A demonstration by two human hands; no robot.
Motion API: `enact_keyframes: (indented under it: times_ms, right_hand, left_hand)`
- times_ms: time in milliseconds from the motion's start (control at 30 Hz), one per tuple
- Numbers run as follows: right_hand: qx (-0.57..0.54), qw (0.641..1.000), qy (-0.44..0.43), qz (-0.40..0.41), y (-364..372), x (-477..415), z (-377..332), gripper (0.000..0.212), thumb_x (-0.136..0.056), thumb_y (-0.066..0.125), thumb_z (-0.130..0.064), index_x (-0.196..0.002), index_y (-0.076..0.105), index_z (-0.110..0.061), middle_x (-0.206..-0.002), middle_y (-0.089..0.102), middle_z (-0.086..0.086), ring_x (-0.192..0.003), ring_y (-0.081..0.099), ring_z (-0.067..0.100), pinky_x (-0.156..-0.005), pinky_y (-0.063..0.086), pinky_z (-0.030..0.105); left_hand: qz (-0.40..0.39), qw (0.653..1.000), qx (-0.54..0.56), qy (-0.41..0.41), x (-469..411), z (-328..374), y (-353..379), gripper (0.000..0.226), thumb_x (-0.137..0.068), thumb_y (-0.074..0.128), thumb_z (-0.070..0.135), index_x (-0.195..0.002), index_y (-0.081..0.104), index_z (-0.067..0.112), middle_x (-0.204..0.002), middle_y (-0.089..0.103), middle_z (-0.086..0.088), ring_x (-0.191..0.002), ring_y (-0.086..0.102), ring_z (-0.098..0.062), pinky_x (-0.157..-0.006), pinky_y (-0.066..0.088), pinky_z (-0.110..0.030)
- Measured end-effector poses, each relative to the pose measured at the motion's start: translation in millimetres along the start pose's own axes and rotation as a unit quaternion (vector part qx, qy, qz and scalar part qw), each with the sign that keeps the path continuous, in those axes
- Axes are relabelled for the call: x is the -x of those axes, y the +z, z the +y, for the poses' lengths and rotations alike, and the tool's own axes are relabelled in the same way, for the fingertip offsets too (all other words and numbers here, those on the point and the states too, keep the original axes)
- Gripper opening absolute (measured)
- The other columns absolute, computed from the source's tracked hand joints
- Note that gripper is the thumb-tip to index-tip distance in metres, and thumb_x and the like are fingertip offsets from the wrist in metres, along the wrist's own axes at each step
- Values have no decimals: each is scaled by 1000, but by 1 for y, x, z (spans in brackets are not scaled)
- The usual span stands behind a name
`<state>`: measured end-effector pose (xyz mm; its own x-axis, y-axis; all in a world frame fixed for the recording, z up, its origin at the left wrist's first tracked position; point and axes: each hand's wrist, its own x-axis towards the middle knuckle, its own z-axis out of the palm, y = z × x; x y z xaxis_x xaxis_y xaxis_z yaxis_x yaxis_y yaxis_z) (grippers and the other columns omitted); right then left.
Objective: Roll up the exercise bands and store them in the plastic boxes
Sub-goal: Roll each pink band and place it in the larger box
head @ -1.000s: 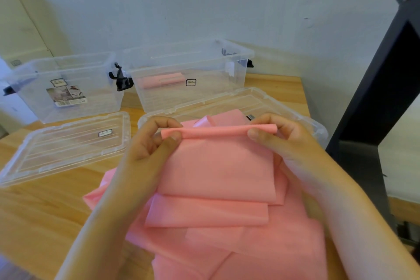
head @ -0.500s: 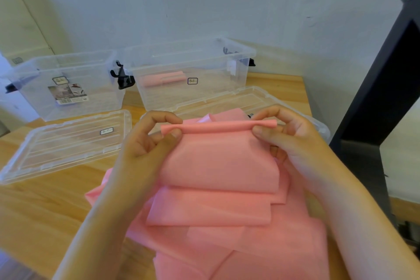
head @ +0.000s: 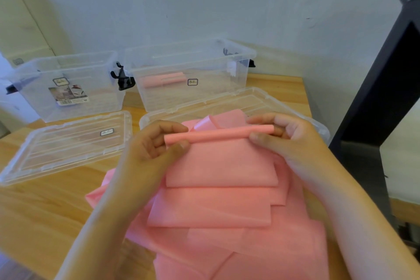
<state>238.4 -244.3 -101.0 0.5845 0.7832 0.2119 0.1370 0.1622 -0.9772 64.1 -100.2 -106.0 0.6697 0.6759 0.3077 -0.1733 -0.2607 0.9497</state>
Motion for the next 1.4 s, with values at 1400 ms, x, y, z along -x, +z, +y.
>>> enact_keyframes:
  times_ms: [1400]
  right_hand:
    - [7,1000,8,-13,0,-1,3,19,-79,66,7,-94,67,-3,-61,66,-12,-53,57,-5,-49,39,5]
  left_hand:
    - [9,998,15,-53,-3,-8,-3,23,-72,73,1,-91,68,13,-76,71,7,-69,63,-2,-61,47,-10]
